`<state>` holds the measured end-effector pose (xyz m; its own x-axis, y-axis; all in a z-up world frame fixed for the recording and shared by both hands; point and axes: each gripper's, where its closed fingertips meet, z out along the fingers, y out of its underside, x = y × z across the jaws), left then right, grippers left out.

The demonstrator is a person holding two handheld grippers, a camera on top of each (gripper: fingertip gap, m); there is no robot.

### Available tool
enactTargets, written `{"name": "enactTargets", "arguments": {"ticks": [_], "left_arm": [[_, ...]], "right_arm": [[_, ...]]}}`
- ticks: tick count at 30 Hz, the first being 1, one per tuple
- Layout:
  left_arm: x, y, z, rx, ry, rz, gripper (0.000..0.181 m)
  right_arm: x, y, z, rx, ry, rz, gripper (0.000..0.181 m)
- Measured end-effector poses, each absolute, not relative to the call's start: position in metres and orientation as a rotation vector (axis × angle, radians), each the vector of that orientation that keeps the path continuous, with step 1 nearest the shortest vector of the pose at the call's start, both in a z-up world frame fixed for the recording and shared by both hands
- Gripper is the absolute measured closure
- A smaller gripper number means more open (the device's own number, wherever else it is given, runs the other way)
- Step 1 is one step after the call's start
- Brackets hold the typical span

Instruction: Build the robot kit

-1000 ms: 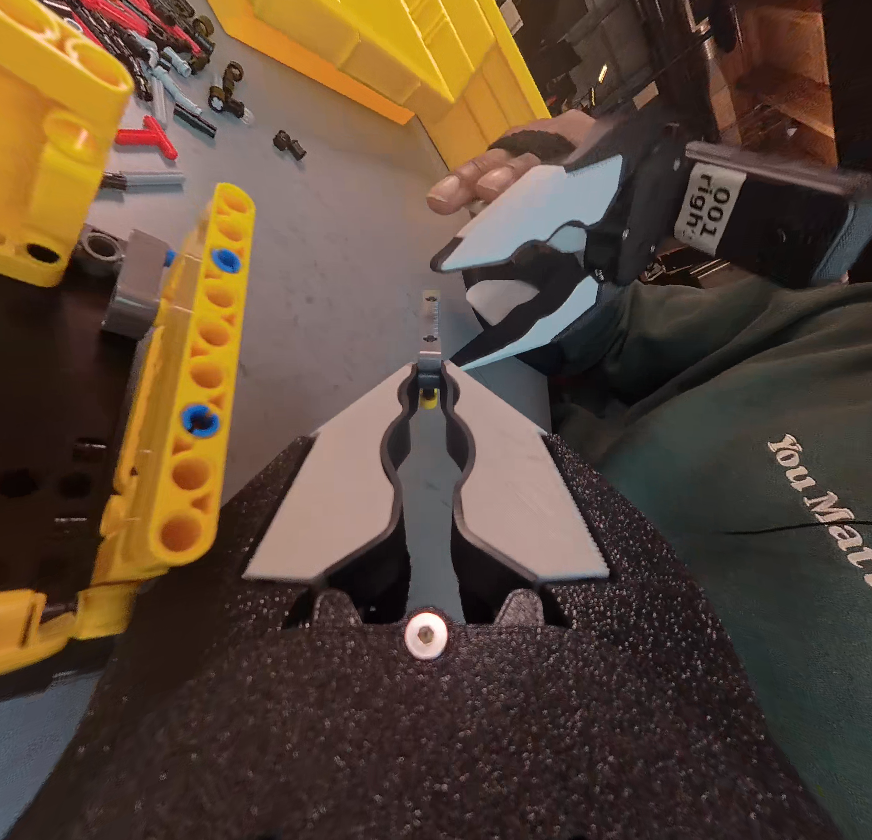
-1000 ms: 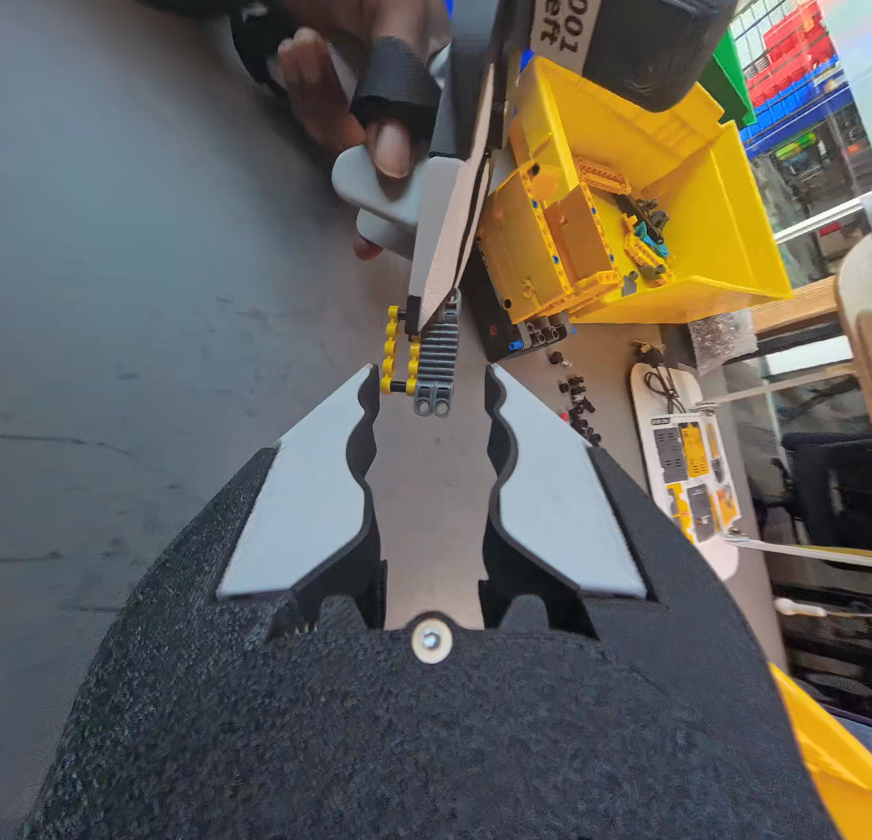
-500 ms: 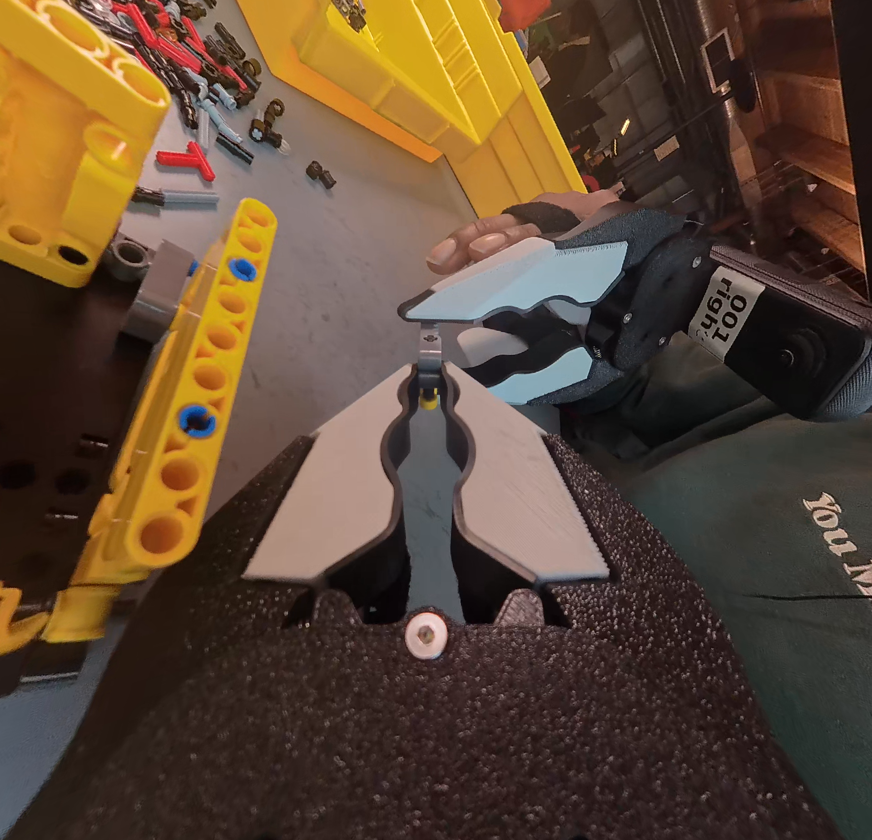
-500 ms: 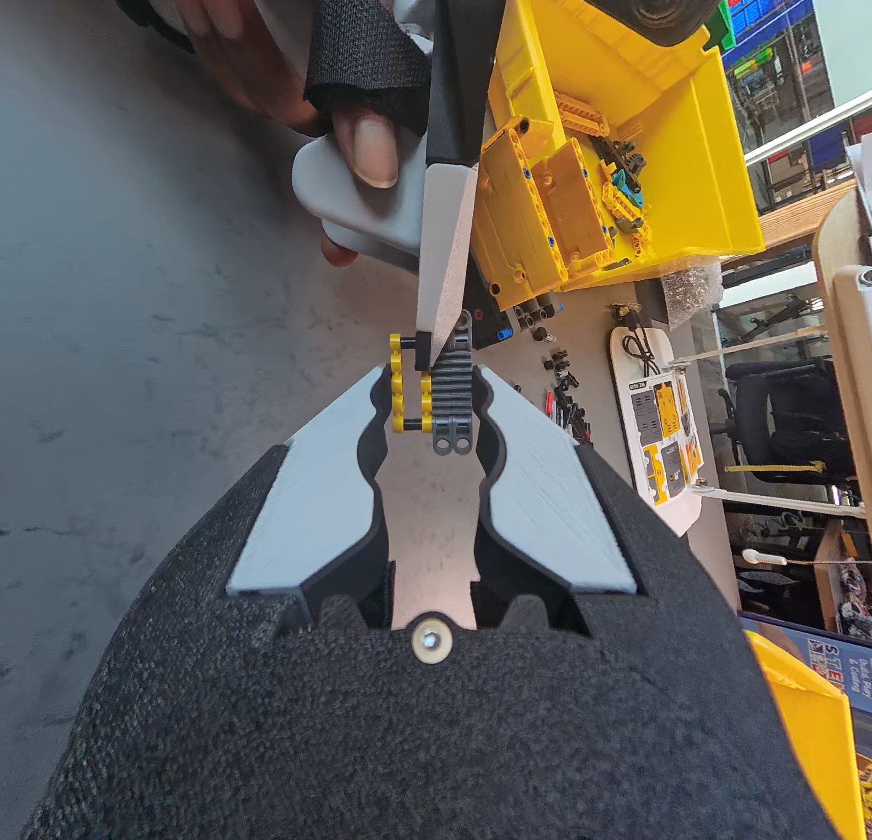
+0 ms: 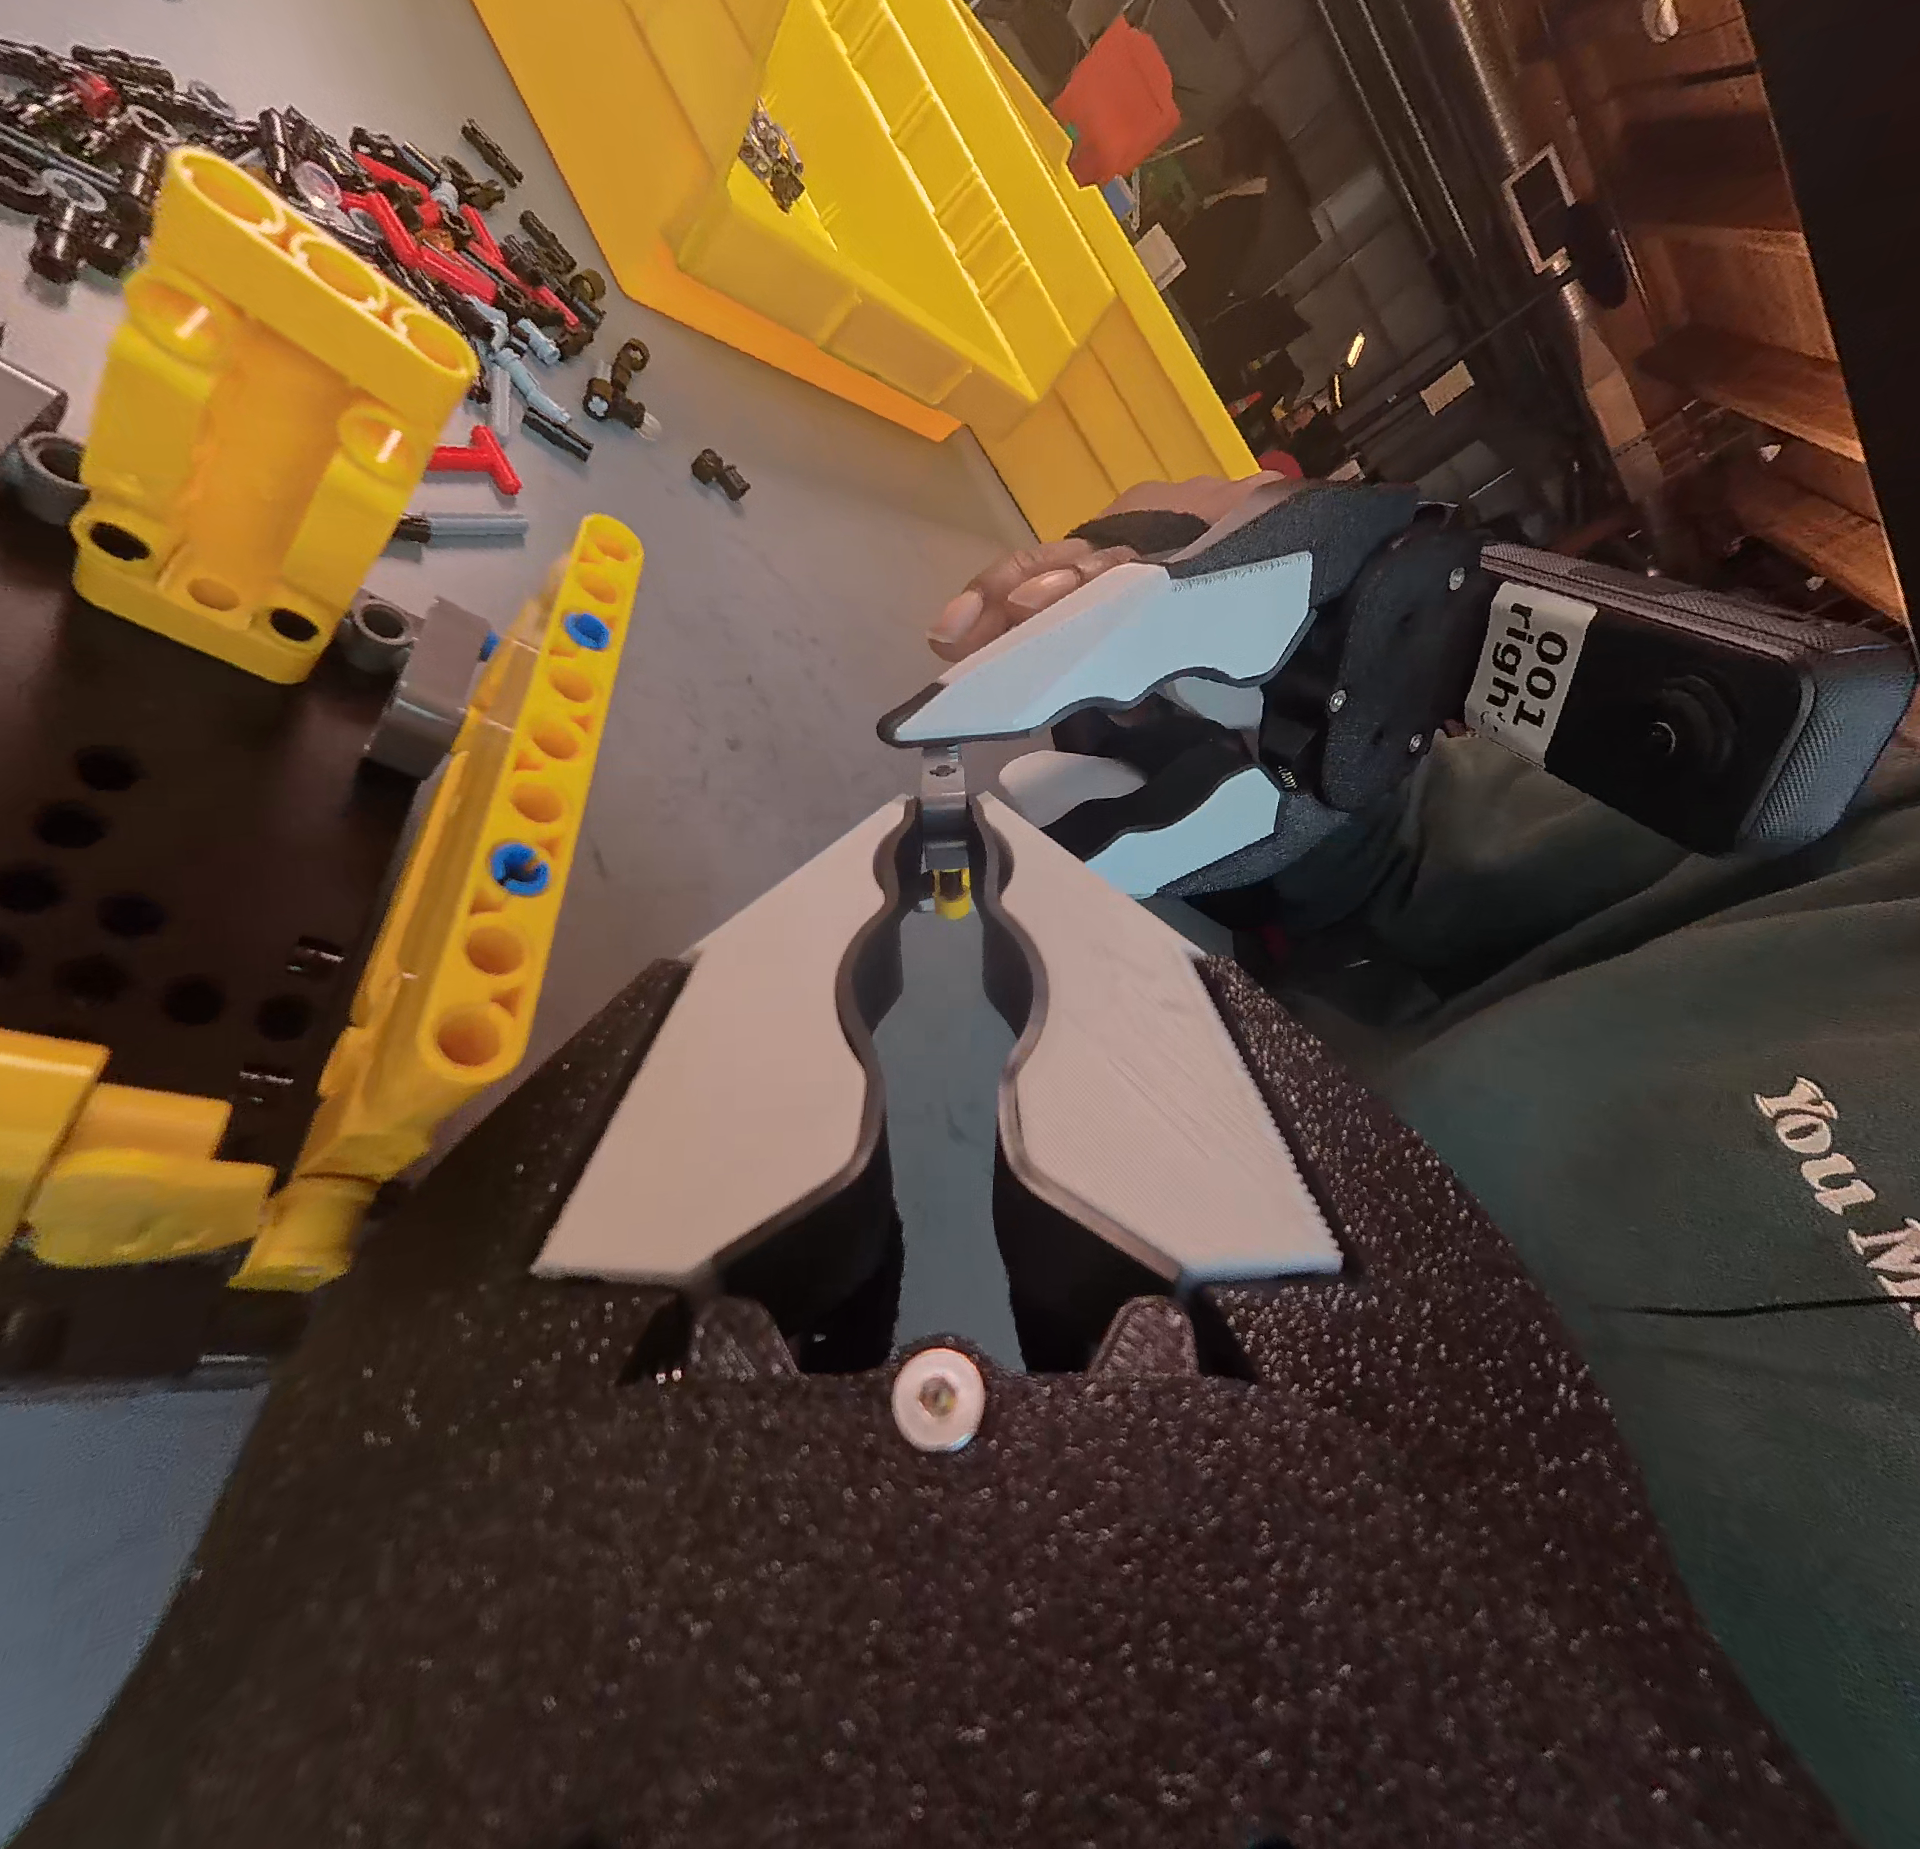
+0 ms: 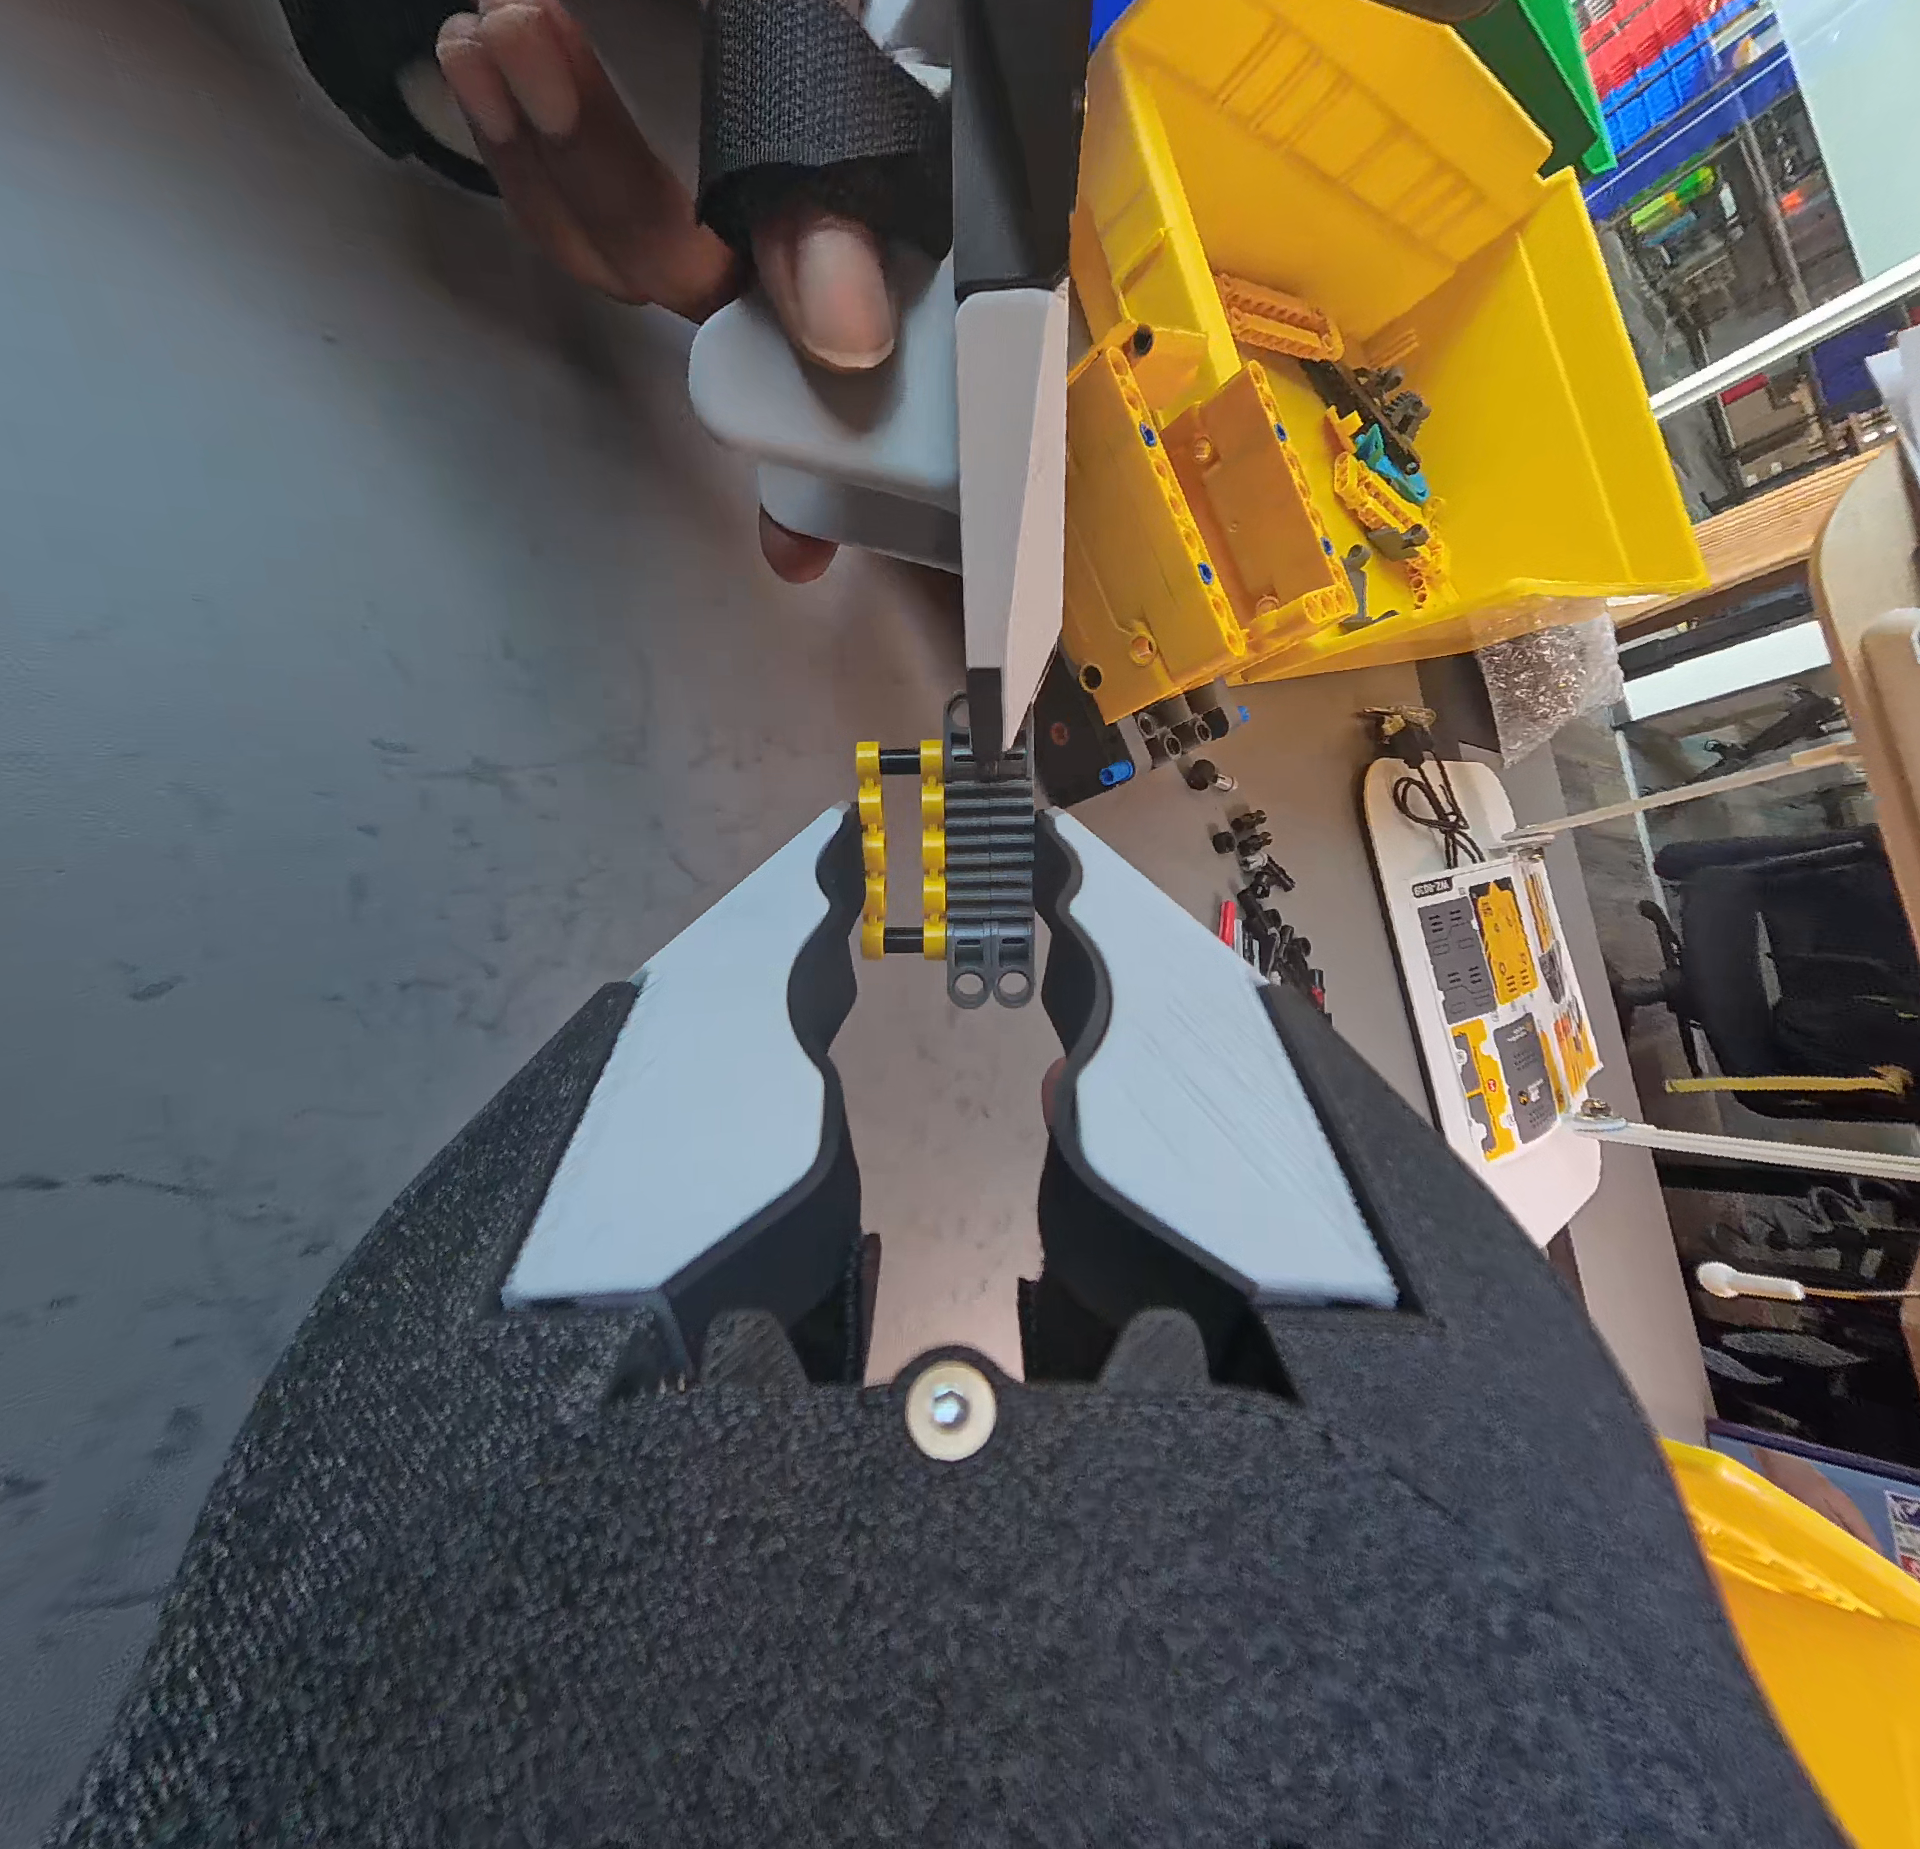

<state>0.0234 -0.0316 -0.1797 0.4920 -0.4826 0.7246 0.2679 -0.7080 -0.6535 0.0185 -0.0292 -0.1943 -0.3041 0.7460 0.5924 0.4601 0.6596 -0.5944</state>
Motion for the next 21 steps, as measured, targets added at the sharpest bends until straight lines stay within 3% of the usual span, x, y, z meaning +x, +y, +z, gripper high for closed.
{"name": "enactTargets", "arguments": {"ticks": [21], "left_arm": [[0.033, -0.043, -0.183, -1.977, 0.238, -1.310, 0.174]], "right_arm": [[0.024, -0.039, -0.192, -0.932, -1.982, 0.553, 0.156]]}}
